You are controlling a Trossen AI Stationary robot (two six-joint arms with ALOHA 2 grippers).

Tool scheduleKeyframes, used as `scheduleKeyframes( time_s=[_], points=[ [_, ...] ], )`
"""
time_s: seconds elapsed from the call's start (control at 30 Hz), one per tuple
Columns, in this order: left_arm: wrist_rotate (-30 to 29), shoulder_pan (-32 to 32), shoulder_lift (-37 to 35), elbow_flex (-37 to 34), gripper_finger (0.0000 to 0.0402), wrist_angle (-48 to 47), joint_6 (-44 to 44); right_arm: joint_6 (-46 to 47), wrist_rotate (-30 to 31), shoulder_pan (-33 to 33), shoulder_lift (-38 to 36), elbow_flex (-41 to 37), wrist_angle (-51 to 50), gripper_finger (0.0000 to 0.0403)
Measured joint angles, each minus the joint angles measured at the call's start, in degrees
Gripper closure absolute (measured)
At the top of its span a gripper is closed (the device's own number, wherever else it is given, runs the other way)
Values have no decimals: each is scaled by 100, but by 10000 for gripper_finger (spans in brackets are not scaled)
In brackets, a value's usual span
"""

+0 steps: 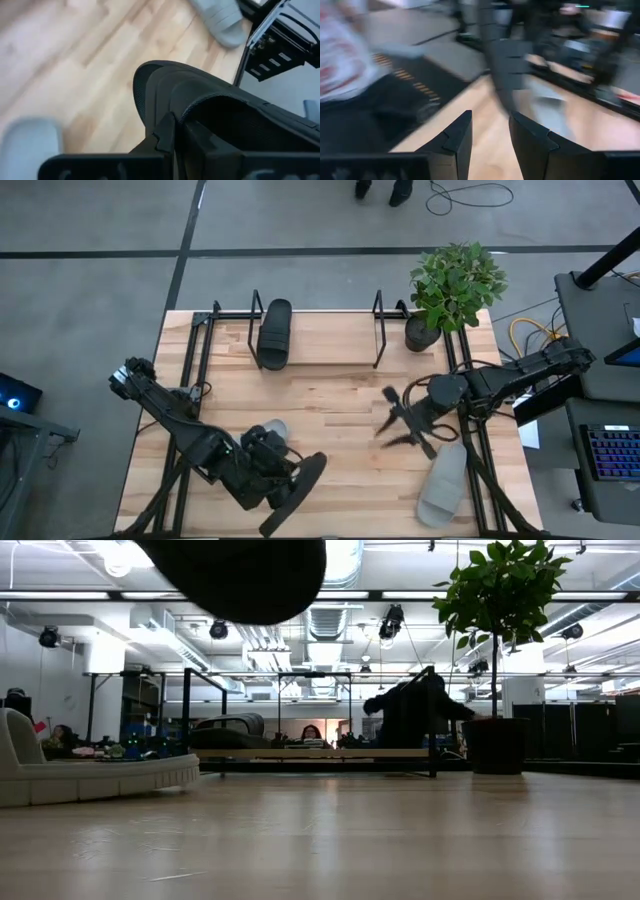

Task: Pick and place slides into the shelf
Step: Put the black slipper on the shelf

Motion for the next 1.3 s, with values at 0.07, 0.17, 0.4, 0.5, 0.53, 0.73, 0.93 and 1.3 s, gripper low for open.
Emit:
scheduleKeyframes(
  time_s=[0.07, 0.17, 0.4, 0.5, 0.53, 0.73, 0.93, 1.3],
  points=[
    [-144, 0, -24, 0, 402, 89, 414, -196, -483, 26, 126, -12, -2, 282],
    [-302, 14, -70, 0, 401, 191, 900, -491, -691, 103, 376, -12, 22, 282],
    [-361, 72, -93, 0, 401, 359, 1654, -1039, -520, 143, 1138, 120, 840, 277],
    [-380, 74, -93, -7, 401, 356, 1712, -1019, 0, 143, 1337, 317, 839, 256],
    [-380, 72, -93, -9, 401, 351, 1712, -1015, 110, 143, 1386, 339, 850, 246],
    [-372, 72, -93, -9, 401, 353, 1777, -1326, 247, 143, 1848, 495, 881, 169],
    [-369, 70, -91, -13, 401, 410, 1894, -1301, 1161, 136, 2242, 917, 847, 126],
    [-431, 72, -84, -13, 401, 496, 2066, -1202, 1192, 136, 2654, 1258, 235, 129]
  ],
)
